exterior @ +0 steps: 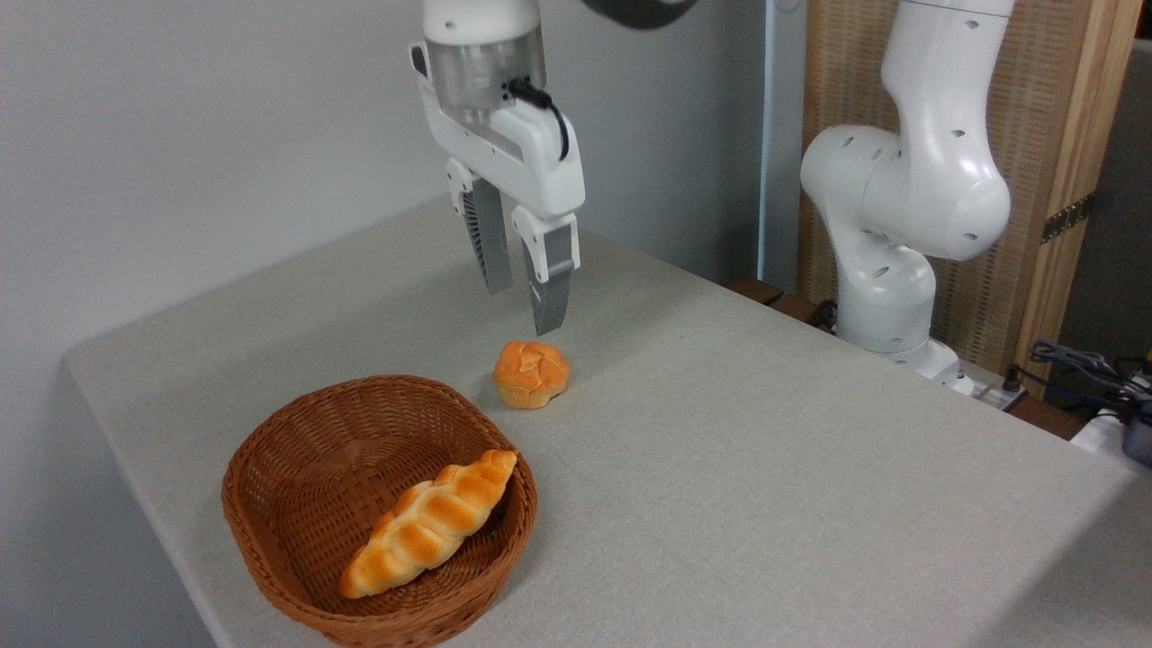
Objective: Put bread into the basket
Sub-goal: 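Move the open gripper over the round orange bun and lower it, then close the gripper around the round orange bun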
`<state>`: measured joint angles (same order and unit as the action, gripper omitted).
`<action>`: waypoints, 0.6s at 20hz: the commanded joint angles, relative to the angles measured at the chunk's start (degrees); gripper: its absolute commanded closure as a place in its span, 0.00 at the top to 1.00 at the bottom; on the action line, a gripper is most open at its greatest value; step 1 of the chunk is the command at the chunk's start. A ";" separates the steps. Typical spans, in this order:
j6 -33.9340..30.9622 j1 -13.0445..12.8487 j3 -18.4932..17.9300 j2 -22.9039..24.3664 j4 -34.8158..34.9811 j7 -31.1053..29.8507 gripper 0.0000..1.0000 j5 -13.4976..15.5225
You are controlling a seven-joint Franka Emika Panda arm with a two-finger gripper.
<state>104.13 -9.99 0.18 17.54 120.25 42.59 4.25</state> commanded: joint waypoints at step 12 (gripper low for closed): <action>22.94 -11.88 -1.23 4.87 22.56 1.00 1.00 1.29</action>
<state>121.96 -19.48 0.17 21.10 138.97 42.58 4.40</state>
